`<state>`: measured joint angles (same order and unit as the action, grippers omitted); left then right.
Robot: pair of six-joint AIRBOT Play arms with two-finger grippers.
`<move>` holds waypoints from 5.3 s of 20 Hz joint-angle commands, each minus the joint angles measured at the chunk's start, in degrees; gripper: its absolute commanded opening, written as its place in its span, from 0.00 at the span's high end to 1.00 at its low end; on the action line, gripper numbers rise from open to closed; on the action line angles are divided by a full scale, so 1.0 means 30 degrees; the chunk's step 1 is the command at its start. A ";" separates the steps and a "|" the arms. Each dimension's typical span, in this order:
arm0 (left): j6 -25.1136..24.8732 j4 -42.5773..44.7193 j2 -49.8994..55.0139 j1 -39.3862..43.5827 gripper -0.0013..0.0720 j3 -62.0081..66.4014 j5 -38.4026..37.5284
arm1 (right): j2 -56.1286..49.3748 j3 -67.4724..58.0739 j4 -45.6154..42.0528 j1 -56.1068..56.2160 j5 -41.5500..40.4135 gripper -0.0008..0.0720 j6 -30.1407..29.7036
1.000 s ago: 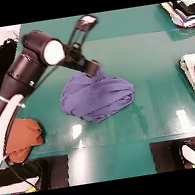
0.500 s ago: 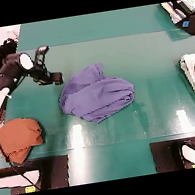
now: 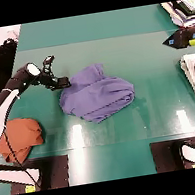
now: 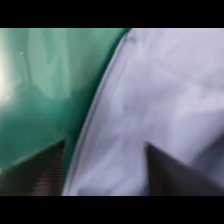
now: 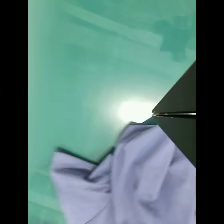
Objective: Fold the shirts.
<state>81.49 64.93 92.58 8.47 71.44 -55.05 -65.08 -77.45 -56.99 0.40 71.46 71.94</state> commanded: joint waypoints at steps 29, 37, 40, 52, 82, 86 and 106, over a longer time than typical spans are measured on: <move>-0.0809 0.0634 -1.0455 -0.0015 0.95 0.9770 -0.1668 | 0.0860 -0.3672 0.0444 0.2929 -0.2011 0.97 -0.0991; -0.0590 -0.0911 -1.4353 -0.0015 0.95 1.4892 -0.2084 | 0.5472 -0.7810 -0.1574 0.2630 -0.0721 0.97 -0.0408; -0.0605 -0.0889 -1.4149 -0.0015 0.95 1.5067 -0.1800 | 0.5515 -0.8357 -0.1552 0.2572 -0.0328 0.97 -0.0036; -0.0313 0.3177 -0.1734 -0.0015 0.95 1.0076 -0.6193 | -0.4940 -0.1814 -0.1523 0.4357 -0.0423 0.97 0.1865; 0.2834 -0.3832 -1.0936 -0.0590 0.14 -1.1198 -0.3279 | 0.1727 0.5872 -0.1348 -0.1144 -0.0860 0.46 0.0845; 0.1647 -0.6703 -1.1387 -0.0459 0.14 -1.4491 -0.1515 | 0.2557 0.6047 -0.1341 -0.1399 -0.0874 0.46 0.0852; 0.3104 -0.1209 -1.1431 -0.0444 0.95 -0.9581 0.0656 | 0.2827 1.1730 -0.3883 -0.8786 0.2630 0.46 0.0051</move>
<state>91.44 57.36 58.33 11.25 38.94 -50.26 -56.60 -48.82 -67.64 -19.68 78.76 73.97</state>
